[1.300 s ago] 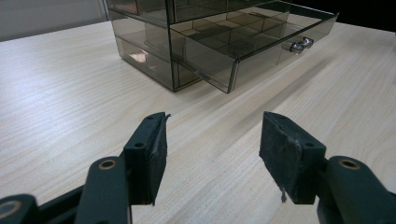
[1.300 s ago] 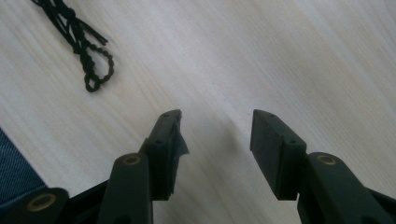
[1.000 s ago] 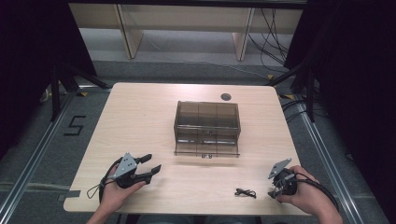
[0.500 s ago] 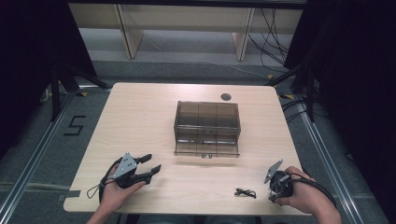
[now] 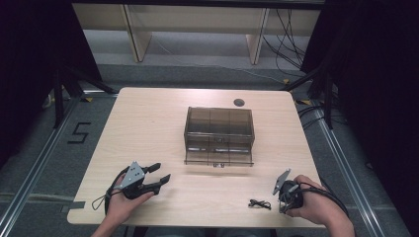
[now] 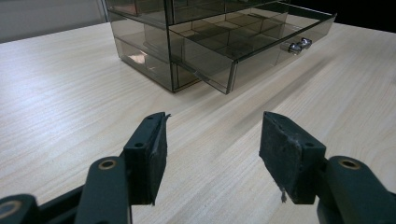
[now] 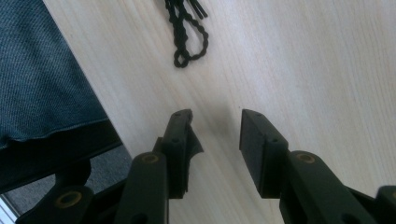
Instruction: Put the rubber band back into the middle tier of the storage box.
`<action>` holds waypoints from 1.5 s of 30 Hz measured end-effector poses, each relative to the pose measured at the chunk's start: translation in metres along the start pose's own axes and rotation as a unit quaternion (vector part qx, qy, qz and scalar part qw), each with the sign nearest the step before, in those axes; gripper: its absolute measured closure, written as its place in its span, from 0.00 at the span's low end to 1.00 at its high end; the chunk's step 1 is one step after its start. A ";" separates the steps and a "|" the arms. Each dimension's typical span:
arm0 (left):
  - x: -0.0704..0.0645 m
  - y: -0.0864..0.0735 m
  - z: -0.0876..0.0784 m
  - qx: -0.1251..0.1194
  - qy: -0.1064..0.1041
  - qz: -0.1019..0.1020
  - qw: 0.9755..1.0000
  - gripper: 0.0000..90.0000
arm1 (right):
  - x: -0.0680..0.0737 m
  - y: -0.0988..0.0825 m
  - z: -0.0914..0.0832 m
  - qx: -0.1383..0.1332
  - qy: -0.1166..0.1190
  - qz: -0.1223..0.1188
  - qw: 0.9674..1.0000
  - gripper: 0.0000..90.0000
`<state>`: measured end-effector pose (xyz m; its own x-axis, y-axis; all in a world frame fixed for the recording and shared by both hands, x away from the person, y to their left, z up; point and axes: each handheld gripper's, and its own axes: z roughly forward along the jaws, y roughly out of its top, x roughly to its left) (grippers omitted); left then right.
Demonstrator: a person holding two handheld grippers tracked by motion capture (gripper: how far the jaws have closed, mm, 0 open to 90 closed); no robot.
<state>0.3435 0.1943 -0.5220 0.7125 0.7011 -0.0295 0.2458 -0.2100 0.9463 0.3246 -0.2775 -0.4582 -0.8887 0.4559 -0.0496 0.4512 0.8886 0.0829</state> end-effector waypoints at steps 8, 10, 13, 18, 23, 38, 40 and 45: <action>0.000 0.000 0.000 0.000 0.000 0.001 1.000 0.46 | 0.004 0.010 0.000 -0.002 0.000 -0.019 1.000 0.72; 0.000 0.000 0.000 0.001 0.000 0.003 1.000 0.46 | 0.006 0.013 0.001 0.001 -0.006 -0.012 1.000 0.72; 0.000 0.000 0.000 0.000 0.000 0.000 1.000 0.46 | 0.008 0.017 0.000 -0.003 -0.004 -0.019 1.000 0.72; 0.000 0.000 0.000 0.000 0.000 0.001 1.000 0.46 | 0.009 0.026 0.000 0.003 -0.008 -0.033 0.999 0.73; 0.000 0.000 0.000 0.000 -0.001 0.000 1.000 0.46 | 0.008 0.031 0.003 0.003 -0.005 -0.048 0.999 0.74; 0.000 0.000 0.000 0.000 -0.001 0.000 1.000 0.46 | 0.014 0.051 0.005 0.006 0.001 -0.068 0.998 0.77; 0.000 0.000 0.000 -0.001 -0.001 -0.001 1.000 0.46 | 0.014 0.054 0.007 0.009 0.001 -0.078 0.997 0.78; 0.000 0.000 0.000 -0.001 -0.001 -0.001 1.000 0.46 | 0.015 0.060 0.010 0.009 0.003 -0.084 0.996 0.80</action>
<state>0.3434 0.1945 -0.5221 0.7134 0.7000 -0.0325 0.2466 -0.2073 0.9467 0.3391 -0.2172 -0.4638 -0.9525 0.2994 -0.0555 0.2964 0.9534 0.0561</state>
